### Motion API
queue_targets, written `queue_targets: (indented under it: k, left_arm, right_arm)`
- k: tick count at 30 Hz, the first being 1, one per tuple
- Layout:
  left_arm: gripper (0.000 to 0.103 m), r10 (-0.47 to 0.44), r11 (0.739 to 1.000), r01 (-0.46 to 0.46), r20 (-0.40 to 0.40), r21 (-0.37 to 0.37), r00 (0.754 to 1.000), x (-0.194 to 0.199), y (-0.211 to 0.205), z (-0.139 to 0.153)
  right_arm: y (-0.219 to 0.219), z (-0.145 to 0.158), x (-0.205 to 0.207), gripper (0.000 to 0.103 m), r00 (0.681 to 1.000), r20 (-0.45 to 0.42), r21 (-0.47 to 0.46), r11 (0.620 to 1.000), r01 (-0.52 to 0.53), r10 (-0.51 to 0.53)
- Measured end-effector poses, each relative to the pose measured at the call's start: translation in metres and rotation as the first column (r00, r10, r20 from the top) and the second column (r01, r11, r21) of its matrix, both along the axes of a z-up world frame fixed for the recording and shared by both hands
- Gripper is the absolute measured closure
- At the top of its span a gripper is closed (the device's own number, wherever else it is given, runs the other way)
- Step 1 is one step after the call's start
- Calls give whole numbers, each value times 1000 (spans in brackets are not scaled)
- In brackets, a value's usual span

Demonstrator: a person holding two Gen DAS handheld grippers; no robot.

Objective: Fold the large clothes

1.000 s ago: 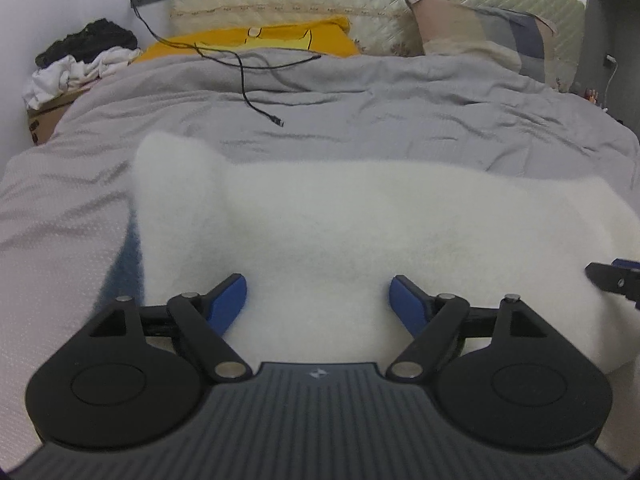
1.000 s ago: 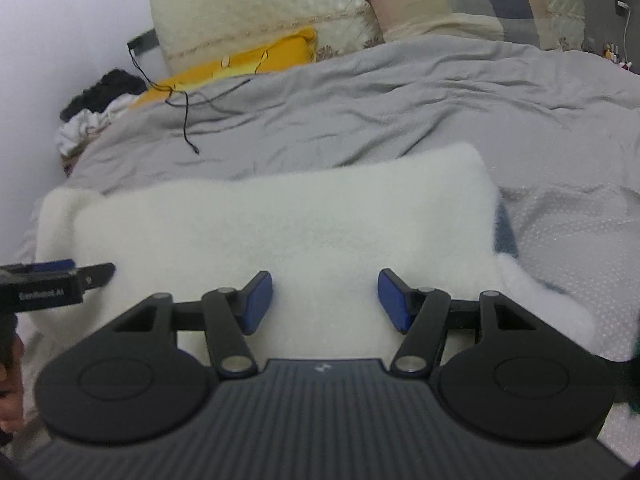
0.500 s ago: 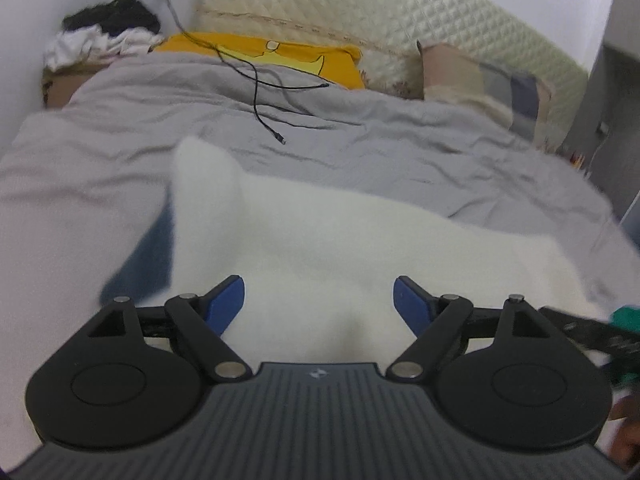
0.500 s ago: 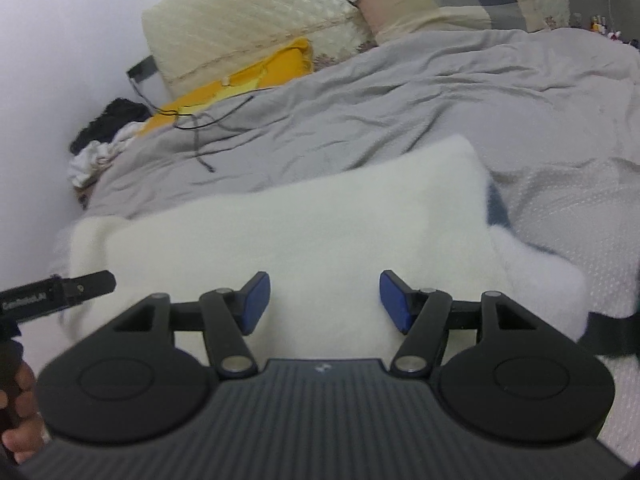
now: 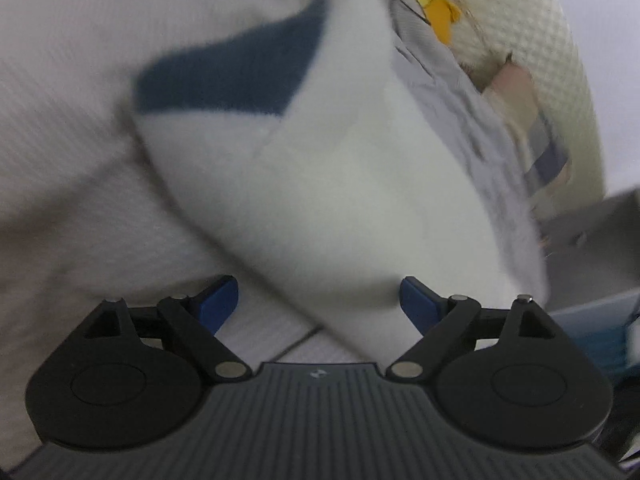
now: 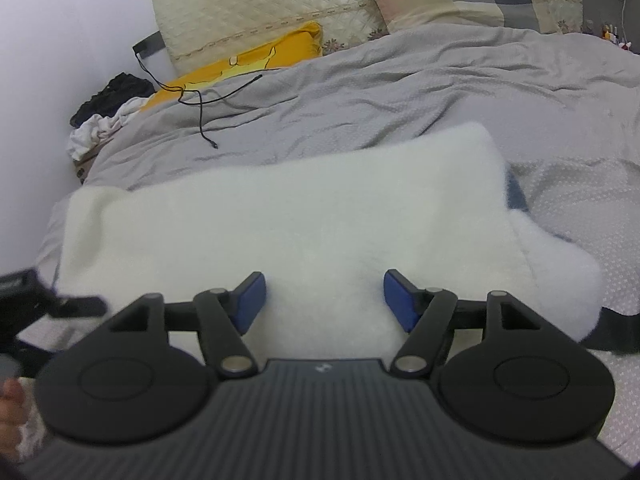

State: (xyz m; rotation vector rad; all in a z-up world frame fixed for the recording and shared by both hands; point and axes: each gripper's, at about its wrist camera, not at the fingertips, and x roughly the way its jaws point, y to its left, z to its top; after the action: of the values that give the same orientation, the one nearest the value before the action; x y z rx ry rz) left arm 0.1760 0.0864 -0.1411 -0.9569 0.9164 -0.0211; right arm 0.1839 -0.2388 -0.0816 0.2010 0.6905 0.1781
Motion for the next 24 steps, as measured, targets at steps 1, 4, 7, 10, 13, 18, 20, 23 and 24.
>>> queue_targets:
  k: [1,4,7,10,13,18,20,23,24]
  left_arm:
    - [11,21,999,-20,11,-40,1000,4,2,-6]
    - [12,72,990,-66,39,-127,997,12,5,-18]
    - [16,108,984,-99,58,-149,992,12,6,-21]
    - [41,110,992,-105,65,-75,992,8,2,-14]
    - [59,117,993,-117,117,-7,986,0,-1,-2]
    - [64,111,990,-125,186,63,976,-10,-9,15]
    - [64,109,991,-122,196,55,975,-12,-5,15]
    - [65,114,991,-125,204,40,972,-20,-3,15]
    - [65,116,991,-126,210,34,971,-22,-4,15]
  right_arm:
    - [0,0,0,34,1000,1,-1,1000,0,0]
    - [2,-1,-1,32,1000,5,-5,1000,-3,3]
    - [1,-1,-2,32,1000,5,5,1000,2,-3]
    - [-3,5,-4,31,1000,3,68,997,28,-28]
    - [-9,16,-12,29,1000,5,211,977,25,-27]
    - [-6,19,-23,9,998,8,474,879,-61,65]
    - [-1,10,-20,0,992,-37,569,818,-82,125]
    - [3,-14,-8,0,976,-124,686,726,-47,181]
    - [4,-23,-4,0,971,-155,707,707,-22,185]
